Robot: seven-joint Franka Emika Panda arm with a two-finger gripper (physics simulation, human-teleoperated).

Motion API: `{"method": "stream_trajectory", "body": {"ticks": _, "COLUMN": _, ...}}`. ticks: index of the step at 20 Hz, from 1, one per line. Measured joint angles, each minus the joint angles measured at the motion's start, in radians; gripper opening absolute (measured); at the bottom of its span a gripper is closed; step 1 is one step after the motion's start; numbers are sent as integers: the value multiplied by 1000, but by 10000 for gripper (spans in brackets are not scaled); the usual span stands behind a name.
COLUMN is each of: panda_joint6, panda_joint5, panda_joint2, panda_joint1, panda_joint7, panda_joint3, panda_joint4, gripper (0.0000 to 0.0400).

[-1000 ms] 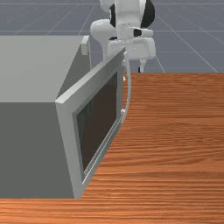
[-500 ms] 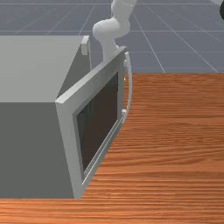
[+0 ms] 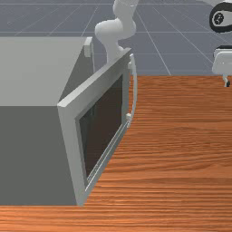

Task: Close the microwave

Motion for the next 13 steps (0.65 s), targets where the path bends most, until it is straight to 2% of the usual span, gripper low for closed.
{"method": "stream_trajectory", "body": {"ticks": 1, "panda_joint6": 24, "panda_joint5": 4, "panda_joint2": -41, "panda_joint1": -18, "panda_joint7": 15, "panda_joint3": -16, "panda_joint4": -61, "gripper": 400}}
{"method": "stream_trajectory", "body": {"ticks": 2, "panda_joint6": -19, "panda_joint5": -55, "panda_joint2": -52, "panda_joint1": 0, "panda_joint7": 101, "panda_joint3": -60, "panda_joint4": -66, "gripper": 400}}
{"method": "stream_trajectory", "body": {"ticks": 3, "panda_joint6": -7, "panda_joint5": -58, "panda_joint2": -80, "panda_joint1": -16, "panda_joint7": 83, "panda_joint3": -66, "panda_joint4": -107, "gripper": 400}}
{"method": "stream_trajectory", "body": {"ticks": 4, "panda_joint6": 66, "panda_joint5": 15, "panda_joint2": -129, "panda_joint1": -71, "panda_joint7": -54, "panda_joint3": -35, "panda_joint4": -194, "gripper": 400}}
{"method": "stream_trajectory", "body": {"ticks": 6, "panda_joint6": 95, "panda_joint5": 36, "panda_joint2": -189, "panda_joint1": -120, "panda_joint7": -158, "panda_joint3": -44, "panda_joint4": -284, "gripper": 400}}
{"method": "stream_trajectory", "body": {"ticks": 7, "panda_joint6": 104, "panda_joint5": 59, "panda_joint2": -225, "panda_joint1": -159, "panda_joint7": -294, "panda_joint3": -43, "panda_joint4": -337, "gripper": 400}}
{"method": "stream_trajectory", "body": {"ticks": 10, "panda_joint6": 120, "panda_joint5": 115, "panda_joint2": -319, "panda_joint1": -276, "panda_joint7": -587, "panda_joint3": -96, "panda_joint4": -466, "gripper": 400}}
{"method": "stream_trajectory", "body": {"ticks": 11, "panda_joint6": 90, "panda_joint5": 142, "panda_joint2": -330, "panda_joint1": -329, "panda_joint7": -836, "panda_joint3": -119, "panda_joint4": -473, "gripper": 400}}
{"method": "stream_trajectory", "body": {"ticks": 13, "panda_joint6": 85, "panda_joint5": 184, "panda_joint2": -350, "panda_joint1": -390, "panda_joint7": -955, "panda_joint3": -161, "panda_joint4": -490, "gripper": 400}}
